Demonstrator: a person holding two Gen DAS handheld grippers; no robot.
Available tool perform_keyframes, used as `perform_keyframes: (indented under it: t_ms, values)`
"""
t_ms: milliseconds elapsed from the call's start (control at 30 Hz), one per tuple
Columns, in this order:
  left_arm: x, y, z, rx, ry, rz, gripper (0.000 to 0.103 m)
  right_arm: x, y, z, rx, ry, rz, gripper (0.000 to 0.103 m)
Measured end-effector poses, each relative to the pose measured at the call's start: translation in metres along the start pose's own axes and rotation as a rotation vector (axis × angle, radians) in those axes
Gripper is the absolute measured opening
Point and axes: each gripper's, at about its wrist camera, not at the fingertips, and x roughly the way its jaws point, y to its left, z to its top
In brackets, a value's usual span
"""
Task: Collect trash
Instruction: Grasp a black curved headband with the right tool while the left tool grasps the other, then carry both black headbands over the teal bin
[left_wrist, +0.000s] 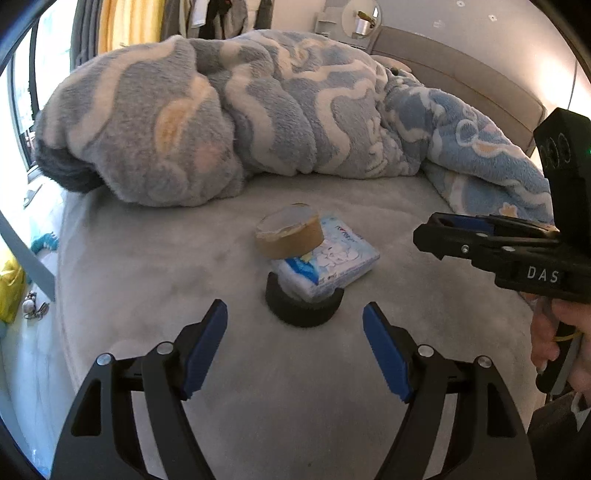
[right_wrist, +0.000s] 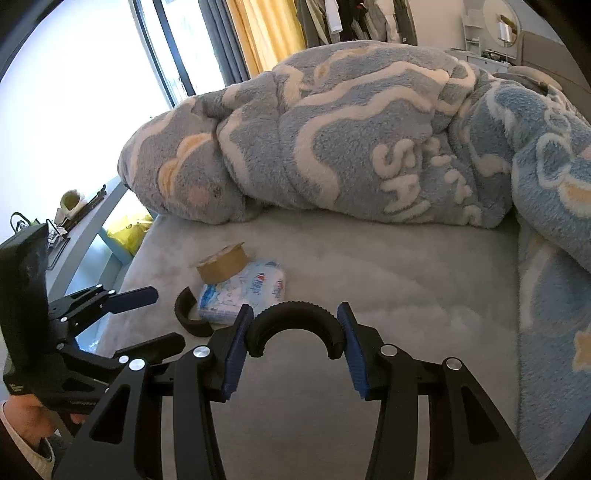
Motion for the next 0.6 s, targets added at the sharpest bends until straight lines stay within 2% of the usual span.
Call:
perform_keyframes:
  t_ms: [400, 600]
  values:
    - [0.029, -0.012, 0.01, 0.064, 0.032, -0.021, 0.074, 0.0, -0.02, 0.008, 0.027, -0.003, 0.011, 0.048]
    - [0.039, -0.013, 0.013, 0.076, 0.045, -0.021, 0.061, 0.002, -0.023, 0.012, 0.029, -0.001, 0.009, 0.048]
